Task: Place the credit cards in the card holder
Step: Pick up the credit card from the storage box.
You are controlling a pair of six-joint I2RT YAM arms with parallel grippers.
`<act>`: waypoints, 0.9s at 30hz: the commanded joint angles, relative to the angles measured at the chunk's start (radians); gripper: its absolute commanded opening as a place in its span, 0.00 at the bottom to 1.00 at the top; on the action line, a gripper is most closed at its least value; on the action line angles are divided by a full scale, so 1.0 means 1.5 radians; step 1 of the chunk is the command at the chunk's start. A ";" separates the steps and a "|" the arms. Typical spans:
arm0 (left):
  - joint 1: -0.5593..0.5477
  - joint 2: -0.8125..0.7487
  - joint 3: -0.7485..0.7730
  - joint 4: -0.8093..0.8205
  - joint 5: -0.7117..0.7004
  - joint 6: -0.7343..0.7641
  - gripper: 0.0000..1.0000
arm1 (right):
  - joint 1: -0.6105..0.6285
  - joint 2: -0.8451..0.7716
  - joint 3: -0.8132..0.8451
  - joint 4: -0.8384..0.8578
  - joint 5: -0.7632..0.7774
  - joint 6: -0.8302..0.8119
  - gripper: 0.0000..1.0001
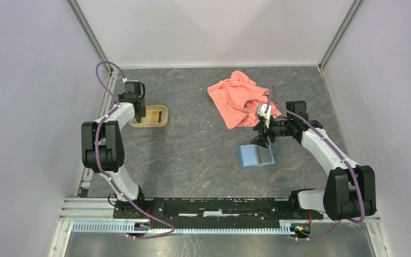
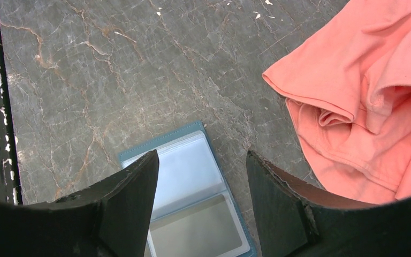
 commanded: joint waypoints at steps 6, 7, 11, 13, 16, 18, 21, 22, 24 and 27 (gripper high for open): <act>0.003 -0.022 0.025 0.013 -0.018 0.017 0.63 | 0.001 0.000 0.020 -0.004 -0.009 -0.010 0.67; 0.003 -0.023 0.025 0.013 -0.019 0.017 0.61 | 0.002 0.000 0.020 -0.006 -0.009 -0.010 0.67; 0.003 -0.028 0.025 0.013 -0.018 0.017 0.55 | 0.002 0.000 0.020 -0.007 -0.008 -0.011 0.67; 0.003 -0.032 0.024 0.013 -0.016 0.017 0.53 | 0.001 0.001 0.020 -0.007 -0.008 -0.012 0.67; 0.003 -0.035 0.024 0.012 -0.010 0.016 0.49 | 0.002 0.000 0.021 -0.007 -0.008 -0.012 0.67; 0.003 -0.037 0.025 0.011 -0.007 0.016 0.47 | 0.002 0.000 0.021 -0.008 -0.008 -0.013 0.67; 0.003 -0.039 0.024 0.011 -0.002 0.015 0.43 | 0.002 0.001 0.021 -0.009 -0.008 -0.013 0.67; 0.003 -0.039 0.024 0.011 0.000 0.014 0.41 | 0.001 0.001 0.022 -0.010 -0.008 -0.014 0.67; 0.004 -0.038 0.024 0.011 0.004 0.013 0.38 | 0.001 0.001 0.022 -0.010 -0.008 -0.014 0.67; 0.004 -0.037 0.025 0.009 0.010 0.012 0.34 | 0.002 0.002 0.023 -0.012 -0.008 -0.015 0.67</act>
